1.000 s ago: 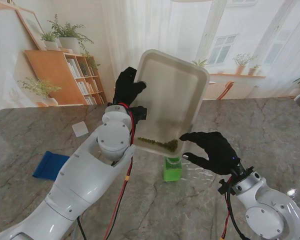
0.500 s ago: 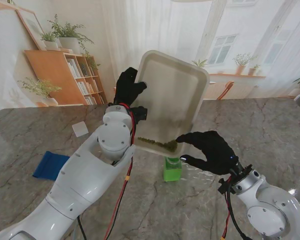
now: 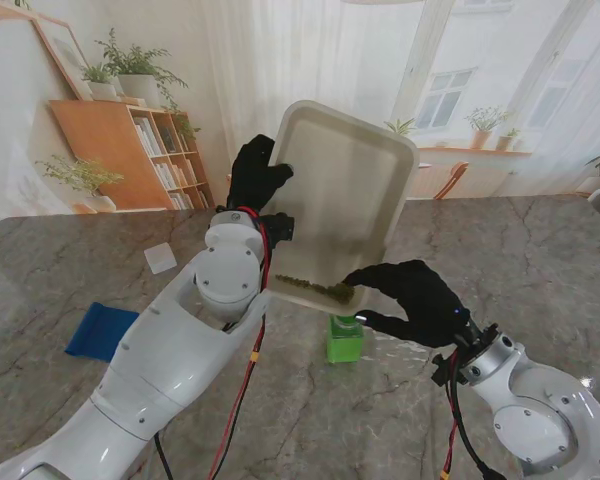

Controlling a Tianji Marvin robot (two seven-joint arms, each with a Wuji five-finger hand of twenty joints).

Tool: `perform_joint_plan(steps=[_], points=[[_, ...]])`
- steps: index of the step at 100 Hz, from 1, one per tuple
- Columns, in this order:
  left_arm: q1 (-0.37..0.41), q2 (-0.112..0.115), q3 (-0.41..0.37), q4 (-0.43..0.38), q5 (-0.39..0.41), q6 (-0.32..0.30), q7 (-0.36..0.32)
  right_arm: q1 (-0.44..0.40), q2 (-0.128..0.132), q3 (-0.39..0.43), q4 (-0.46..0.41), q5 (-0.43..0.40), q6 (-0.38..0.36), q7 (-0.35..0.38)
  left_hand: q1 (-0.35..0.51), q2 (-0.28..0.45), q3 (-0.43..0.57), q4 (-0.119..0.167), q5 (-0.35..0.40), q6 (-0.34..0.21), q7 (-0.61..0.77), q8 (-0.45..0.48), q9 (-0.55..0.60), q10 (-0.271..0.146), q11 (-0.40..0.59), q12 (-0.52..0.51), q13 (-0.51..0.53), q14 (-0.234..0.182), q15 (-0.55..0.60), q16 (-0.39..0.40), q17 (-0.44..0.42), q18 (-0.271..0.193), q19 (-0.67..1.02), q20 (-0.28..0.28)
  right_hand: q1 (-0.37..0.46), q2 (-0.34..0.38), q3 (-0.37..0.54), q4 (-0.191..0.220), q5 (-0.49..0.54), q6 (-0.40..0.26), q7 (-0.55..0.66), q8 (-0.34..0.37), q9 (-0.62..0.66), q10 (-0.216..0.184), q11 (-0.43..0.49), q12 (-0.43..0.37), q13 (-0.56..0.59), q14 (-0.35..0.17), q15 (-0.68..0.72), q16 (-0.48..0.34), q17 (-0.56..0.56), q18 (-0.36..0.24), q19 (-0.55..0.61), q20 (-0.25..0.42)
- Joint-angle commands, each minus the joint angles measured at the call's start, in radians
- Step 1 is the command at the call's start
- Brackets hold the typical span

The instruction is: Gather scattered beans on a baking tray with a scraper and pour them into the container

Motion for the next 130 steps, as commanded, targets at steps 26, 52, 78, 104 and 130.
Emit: perform_joint_plan(steps=[26, 52, 78, 104, 130], points=[[-0.001, -0.004, -0.002, -0.01, -0.006, -0.001, 0.003, 0.052, 0.027, 0.011, 0.025, 0.079, -0.093, 0.156, 0.093, 0.057, 0.084, 0.007, -0.01, -0.035, 0.008, 0.013, 0.036, -0.213, 0.128, 0.029, 0.043, -0.113, 0.053, 0.013, 0.069, -0.219, 0.14, 0.13, 0.002, 0.015, 0.013, 0.028, 0.002, -0.015, 0.0, -0.022, -0.009, -0.017, -0.004, -0.007, 0.002, -0.009, -0.001, 0.013, 0.001, 0.006, 0.008, 0.015], [0.005, -0.003, -0.002, -0.012, -0.016, -0.019, 0.001, 0.066, 0.035, 0.003, 0.036, 0.068, -0.113, 0.181, 0.091, 0.054, 0.089, 0.01, -0.007, -0.036, 0.009, 0.013, 0.039, -0.212, 0.128, 0.029, 0.046, -0.111, 0.054, 0.013, 0.071, -0.22, 0.144, 0.129, 0.004, 0.018, 0.011, 0.028, -0.001, -0.015, -0.001, -0.021, -0.012, -0.018, -0.004, -0.007, 0.001, -0.01, 0.0, 0.013, 0.0, 0.006, 0.009, 0.015], [0.015, 0.002, -0.008, -0.011, -0.029, -0.062, -0.004, 0.061, 0.032, 0.001, 0.031, 0.041, -0.119, 0.159, 0.082, 0.046, 0.1, 0.019, 0.0, -0.039, 0.014, 0.013, 0.05, -0.215, 0.125, 0.025, 0.055, -0.111, 0.057, 0.009, 0.077, -0.217, 0.15, 0.127, 0.004, 0.021, 0.008, 0.027, -0.003, -0.014, -0.002, -0.02, -0.012, -0.016, -0.004, -0.006, 0.0, -0.01, 0.001, 0.012, 0.001, 0.006, 0.013, 0.014], [0.03, 0.013, -0.016, -0.023, -0.029, -0.059, -0.031, 0.06, 0.033, -0.002, 0.028, 0.052, -0.109, 0.168, 0.081, 0.045, 0.103, 0.021, 0.003, -0.038, 0.015, 0.013, 0.056, -0.211, 0.122, 0.025, 0.059, -0.106, 0.06, 0.008, 0.082, -0.213, 0.156, 0.128, 0.006, 0.021, 0.006, 0.028, -0.005, -0.011, -0.003, -0.02, -0.013, -0.016, -0.004, -0.006, 0.0, -0.008, 0.002, 0.012, 0.0, 0.006, 0.014, 0.013], [0.029, 0.015, -0.018, -0.025, -0.038, -0.067, -0.038, 0.064, 0.033, -0.011, 0.032, 0.062, -0.099, 0.173, 0.077, 0.042, 0.107, 0.026, 0.005, -0.041, 0.017, 0.013, 0.061, -0.214, 0.119, 0.025, 0.061, -0.108, 0.06, 0.004, 0.084, -0.215, 0.158, 0.127, 0.007, 0.022, 0.004, 0.028, -0.005, -0.013, -0.003, -0.019, -0.014, -0.017, -0.004, -0.007, -0.001, -0.01, 0.002, 0.011, 0.0, 0.006, 0.015, 0.011]])
